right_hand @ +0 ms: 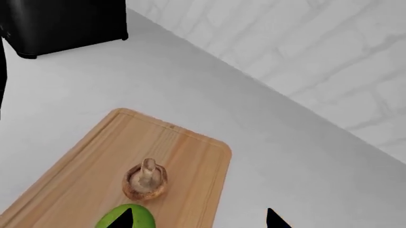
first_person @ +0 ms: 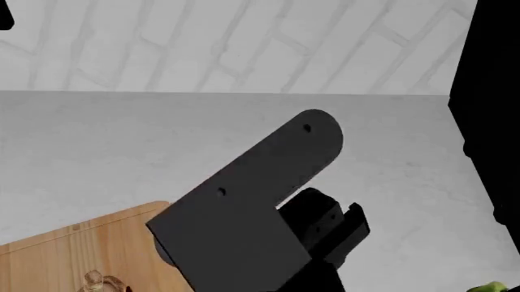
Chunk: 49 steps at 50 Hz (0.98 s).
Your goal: Clear the non-vegetable object off the cutting board and place the vegetables onto it.
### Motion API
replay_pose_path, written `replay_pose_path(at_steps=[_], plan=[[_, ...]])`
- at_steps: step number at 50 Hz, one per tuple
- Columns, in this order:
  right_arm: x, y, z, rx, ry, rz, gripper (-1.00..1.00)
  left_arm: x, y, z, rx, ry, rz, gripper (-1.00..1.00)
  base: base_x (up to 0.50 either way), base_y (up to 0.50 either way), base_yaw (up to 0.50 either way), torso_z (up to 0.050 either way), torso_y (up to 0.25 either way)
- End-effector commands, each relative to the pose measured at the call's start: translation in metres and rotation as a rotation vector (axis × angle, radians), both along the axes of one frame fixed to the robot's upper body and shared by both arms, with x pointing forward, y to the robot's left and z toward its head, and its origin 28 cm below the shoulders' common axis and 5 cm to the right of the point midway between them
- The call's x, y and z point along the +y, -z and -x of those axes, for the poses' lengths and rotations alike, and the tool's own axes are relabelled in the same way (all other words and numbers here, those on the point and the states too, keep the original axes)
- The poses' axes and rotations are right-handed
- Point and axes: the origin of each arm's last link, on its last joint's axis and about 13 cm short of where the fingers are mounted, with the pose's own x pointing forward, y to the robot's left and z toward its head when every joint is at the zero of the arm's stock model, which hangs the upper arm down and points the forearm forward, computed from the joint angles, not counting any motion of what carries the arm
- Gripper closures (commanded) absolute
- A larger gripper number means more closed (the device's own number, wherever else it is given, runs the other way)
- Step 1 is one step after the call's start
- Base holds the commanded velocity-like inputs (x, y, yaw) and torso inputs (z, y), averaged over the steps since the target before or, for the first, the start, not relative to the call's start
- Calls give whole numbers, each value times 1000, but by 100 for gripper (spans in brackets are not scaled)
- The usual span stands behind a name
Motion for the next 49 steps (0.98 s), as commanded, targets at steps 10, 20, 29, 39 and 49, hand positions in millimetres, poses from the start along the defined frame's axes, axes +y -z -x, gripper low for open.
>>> replay_pose_path(at_steps=[10,20,29,39,49], plan=[[-28,8,40,-89,196,-84,-100,0,3,4,-22,64,35,-100,0,0,0,0,0],[-44,1,66,-93,294,-63,-100,-3,3,9,-26,79,32,-100,0,0,0,0,0],[-62,-8,88,-119,376,-85,-100,-2,-1,40,-62,103,18,-100,0,0,0,0,0],[-70,-18,113,-142,430,-62,-100,-3,5,83,-82,123,10,-100,0,0,0,0,0],[-71,-24,132,-176,453,-52,-100,6,20,118,-70,104,25,-100,0,0,0,0,0]])
